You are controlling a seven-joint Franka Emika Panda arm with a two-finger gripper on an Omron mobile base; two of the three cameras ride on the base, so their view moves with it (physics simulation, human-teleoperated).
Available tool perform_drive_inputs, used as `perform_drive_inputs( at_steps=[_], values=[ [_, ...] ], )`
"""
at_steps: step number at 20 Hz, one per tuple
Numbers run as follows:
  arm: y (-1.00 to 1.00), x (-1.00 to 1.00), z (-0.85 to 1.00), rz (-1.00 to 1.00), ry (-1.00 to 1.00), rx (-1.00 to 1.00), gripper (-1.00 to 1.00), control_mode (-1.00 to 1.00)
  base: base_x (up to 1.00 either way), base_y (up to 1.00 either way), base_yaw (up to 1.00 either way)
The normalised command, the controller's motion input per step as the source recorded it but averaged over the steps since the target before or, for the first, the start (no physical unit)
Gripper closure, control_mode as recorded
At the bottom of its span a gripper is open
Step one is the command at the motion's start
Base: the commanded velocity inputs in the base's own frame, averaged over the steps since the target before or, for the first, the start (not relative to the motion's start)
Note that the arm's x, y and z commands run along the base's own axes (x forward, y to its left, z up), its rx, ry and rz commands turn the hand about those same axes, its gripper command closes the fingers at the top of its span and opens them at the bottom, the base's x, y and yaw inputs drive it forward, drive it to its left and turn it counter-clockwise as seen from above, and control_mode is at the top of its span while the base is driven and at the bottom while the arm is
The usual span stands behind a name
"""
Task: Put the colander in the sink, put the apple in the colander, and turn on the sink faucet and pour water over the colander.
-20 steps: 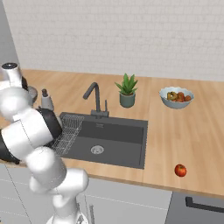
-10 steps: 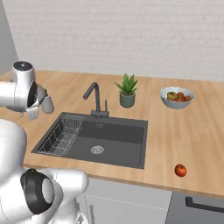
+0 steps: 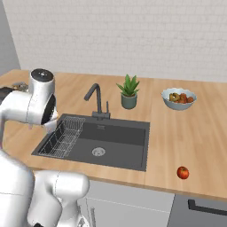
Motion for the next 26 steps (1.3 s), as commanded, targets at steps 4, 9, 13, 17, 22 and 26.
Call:
perform_drive_inputs(
  at_steps=[4, 9, 13, 17, 22, 26],
  values=[
    [-1.0, -0.45, 0.18, 0.17, -0.05, 0.02, 1.0, -1.0, 0.0, 0.0, 0.0],
    [-1.0, -0.32, 0.09, 0.15, -0.02, 0.03, 1.0, -1.0, 0.0, 0.0, 0.0],
    [-1.0, -0.03, 0.0, 0.06, 0.0, 0.01, 1.0, -1.0, 0.0, 0.0, 0.0],
    [-1.0, 0.11, 0.0, 0.0, 0.0, 0.0, 1.0, -1.0, 0.0, 0.0, 0.0],
    [-0.79, 0.41, 0.0, -0.06, 0.02, 0.0, 1.0, -1.0, 0.0, 0.0, 0.0],
    [-0.65, 0.34, -0.09, -0.12, 0.01, 0.0, 1.0, -1.0, 0.0, 0.0, 0.0]
  ],
)
